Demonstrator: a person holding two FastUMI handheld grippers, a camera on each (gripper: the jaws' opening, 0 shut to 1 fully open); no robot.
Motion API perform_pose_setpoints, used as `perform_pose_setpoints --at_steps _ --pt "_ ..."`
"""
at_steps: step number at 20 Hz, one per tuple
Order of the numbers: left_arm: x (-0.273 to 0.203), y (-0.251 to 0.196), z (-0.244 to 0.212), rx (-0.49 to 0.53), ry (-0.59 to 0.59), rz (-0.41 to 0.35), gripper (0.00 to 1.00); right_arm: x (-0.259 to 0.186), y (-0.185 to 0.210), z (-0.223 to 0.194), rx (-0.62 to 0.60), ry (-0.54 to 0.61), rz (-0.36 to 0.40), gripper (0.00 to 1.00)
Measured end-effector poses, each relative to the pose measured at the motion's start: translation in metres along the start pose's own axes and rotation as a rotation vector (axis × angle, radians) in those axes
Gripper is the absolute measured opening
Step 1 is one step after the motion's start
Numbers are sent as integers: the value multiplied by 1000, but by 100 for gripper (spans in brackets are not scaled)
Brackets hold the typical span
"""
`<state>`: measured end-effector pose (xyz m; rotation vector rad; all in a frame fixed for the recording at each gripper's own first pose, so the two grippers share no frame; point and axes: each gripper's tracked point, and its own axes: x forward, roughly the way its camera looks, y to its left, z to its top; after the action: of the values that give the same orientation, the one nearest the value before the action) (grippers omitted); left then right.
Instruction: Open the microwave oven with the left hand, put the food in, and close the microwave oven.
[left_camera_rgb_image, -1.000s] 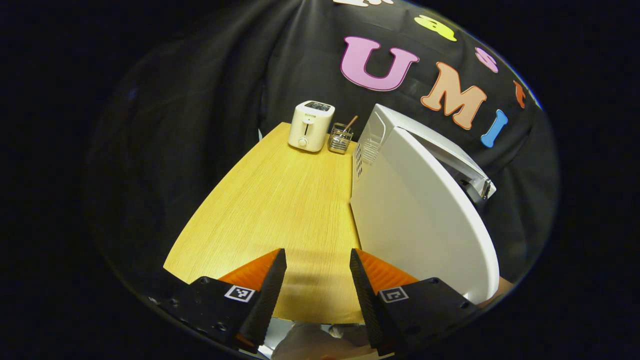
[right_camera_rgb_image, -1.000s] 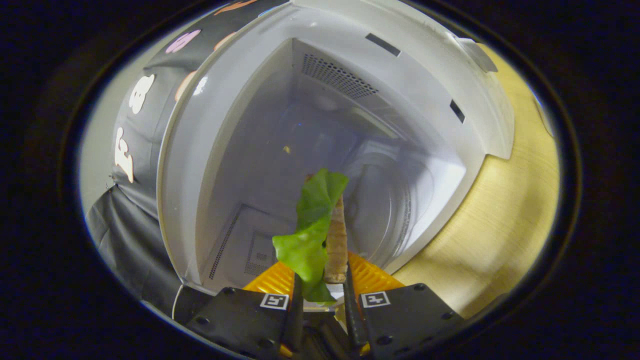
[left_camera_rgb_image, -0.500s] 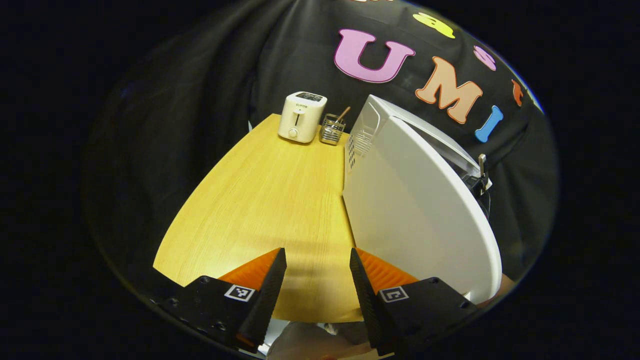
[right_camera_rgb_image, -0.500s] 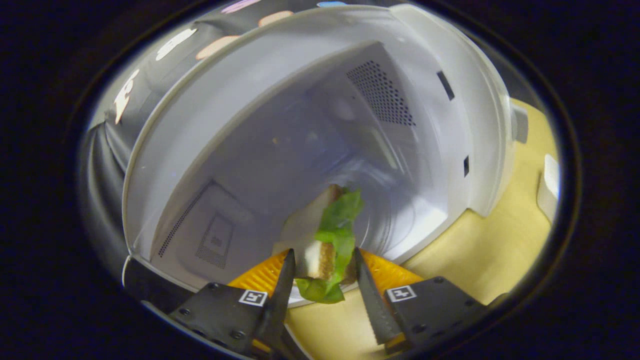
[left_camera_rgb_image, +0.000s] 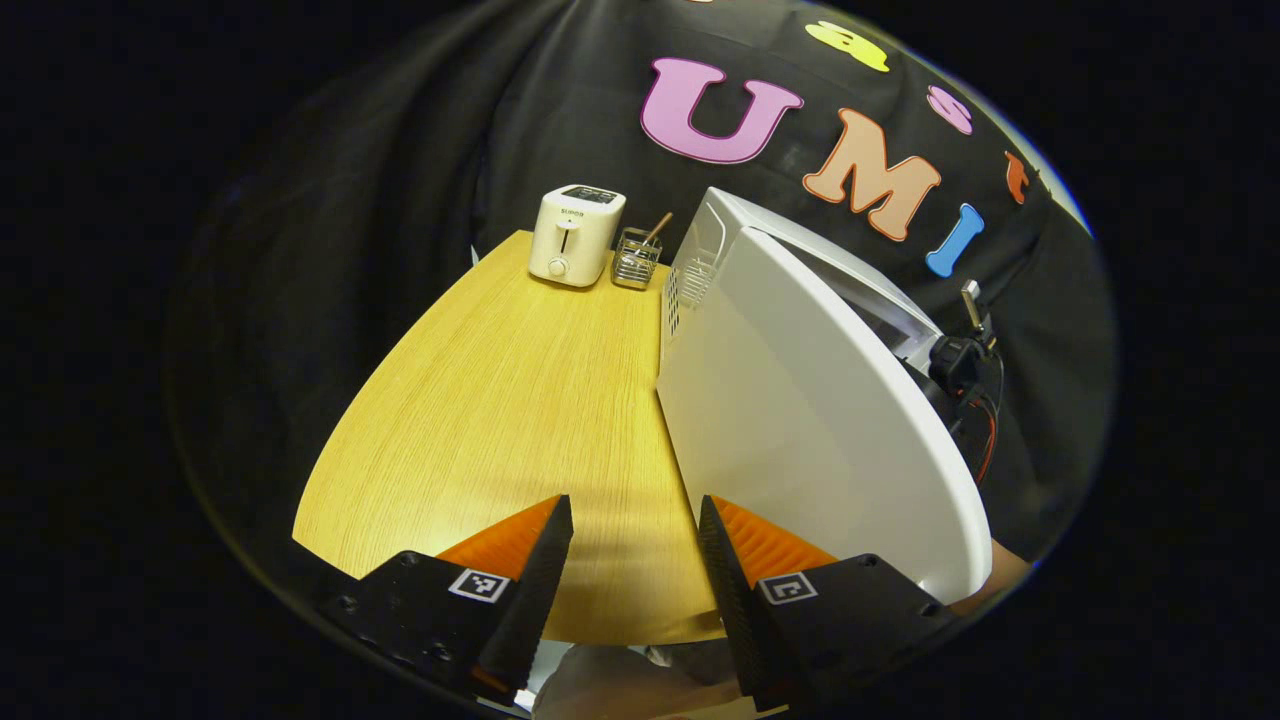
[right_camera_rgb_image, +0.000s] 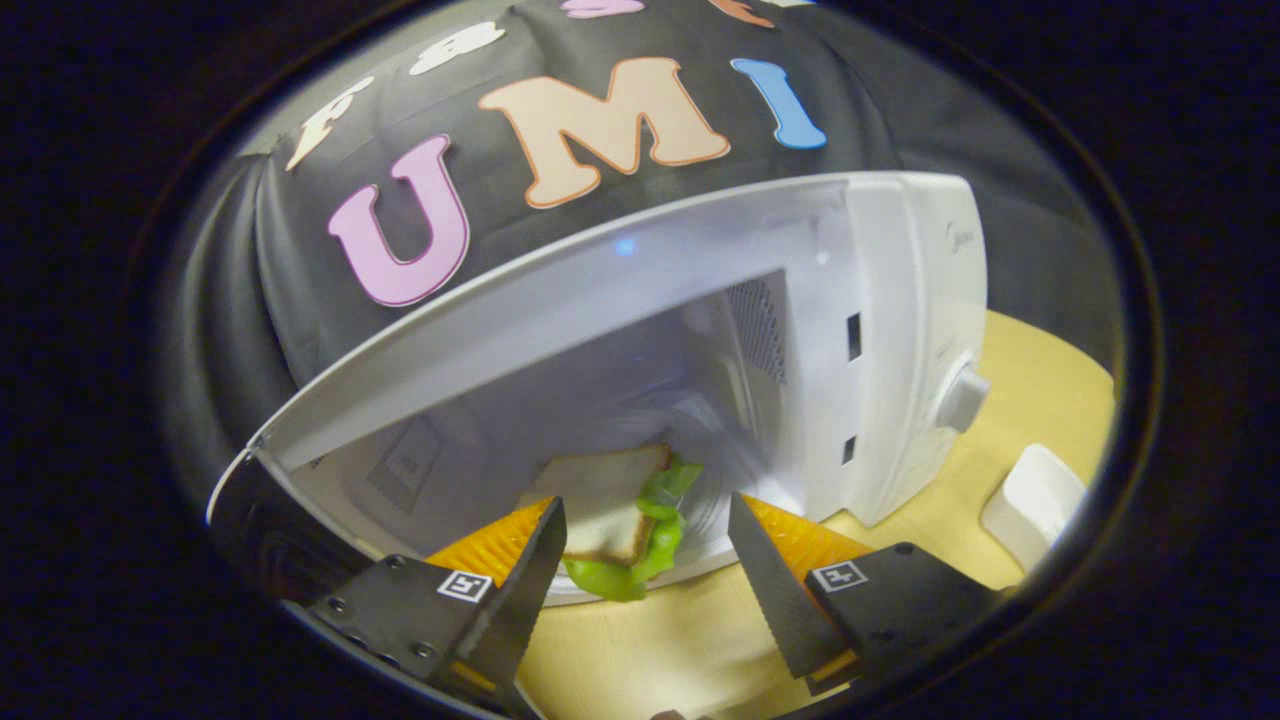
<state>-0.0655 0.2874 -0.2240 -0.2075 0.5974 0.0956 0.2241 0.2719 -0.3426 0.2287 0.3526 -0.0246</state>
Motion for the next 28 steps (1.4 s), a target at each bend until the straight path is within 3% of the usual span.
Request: perform_pose_setpoints --at_steps 3,4,5,6,7,8,11,12,13,17,23,28 --pt "-2 -11 3 20 -17 -24 73 -37 -10 12 -85 -13 6 91" --pt "-3 -14 5 30 -27 -32 66 -49 -14 15 -106 -12 8 91" --pt "-4 -19 7 42 -38 -37 54 -61 -18 19 -122 -14 9 99" --pt "-5 -24 8 51 -46 -50 54 -74 -20 25 -130 -17 8 91" --pt "-7 -31 7 60 -51 -62 39 -84 -22 29 -129 -21 13 91" --pt "-7 -36 6 69 -59 -72 36 -93 -26 33 -123 -27 15 91" --pt "-9 -52 6 105 -78 -93 2 -118 -37 48 -109 -44 17 91" --pt "-10 -55 9 105 -93 -90 5 -126 -41 53 -111 -50 17 92" --pt "-12 -60 10 97 -110 -93 1 -133 -44 60 -111 -60 19 91" --pt "-23 -85 13 86 -162 -128 0 -156 -64 81 -127 -84 21 91" --pt "-28 -112 12 123 -211 -102 0 -177 -95 103 -139 -105 26 91" --pt "-27 -138 6 93 -216 -99 0 -189 -126 112 -123 -96 15 92"
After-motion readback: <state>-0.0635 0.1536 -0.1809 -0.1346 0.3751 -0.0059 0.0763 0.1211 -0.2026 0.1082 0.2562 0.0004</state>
